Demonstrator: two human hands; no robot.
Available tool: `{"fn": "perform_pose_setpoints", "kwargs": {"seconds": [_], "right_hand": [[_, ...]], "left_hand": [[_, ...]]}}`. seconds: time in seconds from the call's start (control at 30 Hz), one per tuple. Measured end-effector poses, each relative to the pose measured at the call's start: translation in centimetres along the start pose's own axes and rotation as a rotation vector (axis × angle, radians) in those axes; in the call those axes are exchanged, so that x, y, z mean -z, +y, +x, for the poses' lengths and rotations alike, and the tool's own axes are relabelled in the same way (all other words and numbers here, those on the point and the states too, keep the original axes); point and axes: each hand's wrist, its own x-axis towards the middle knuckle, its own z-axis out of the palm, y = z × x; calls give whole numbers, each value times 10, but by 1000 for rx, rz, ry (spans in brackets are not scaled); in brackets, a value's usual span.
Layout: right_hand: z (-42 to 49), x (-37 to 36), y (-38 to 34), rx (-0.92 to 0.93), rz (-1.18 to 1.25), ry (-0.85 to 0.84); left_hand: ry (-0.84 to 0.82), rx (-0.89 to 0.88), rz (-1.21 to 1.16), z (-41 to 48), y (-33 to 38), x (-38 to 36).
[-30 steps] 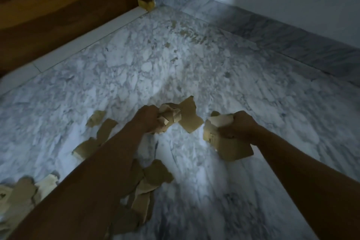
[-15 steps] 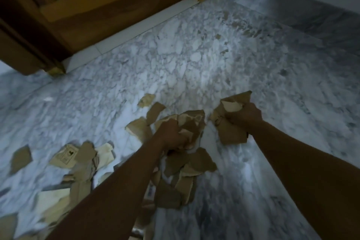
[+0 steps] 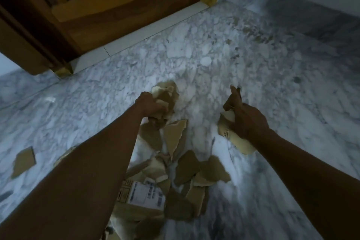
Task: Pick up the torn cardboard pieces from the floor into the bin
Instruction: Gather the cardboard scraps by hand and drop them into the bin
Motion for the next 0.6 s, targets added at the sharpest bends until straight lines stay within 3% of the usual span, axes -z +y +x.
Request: {"fn": "perform_pose_setpoints", "kwargs": {"seconds": [0.1, 0.3, 0.6], "right_hand": [[5, -8, 4, -37, -44, -7], [12, -3, 1, -107, -82, -81], [6, -14, 0, -86, -80, 9]], "left_hand": [[-8, -48, 42, 18, -6, -13], [27, 24, 132, -11, 27, -12], [108, -32, 134, -28, 29, -11]]}}
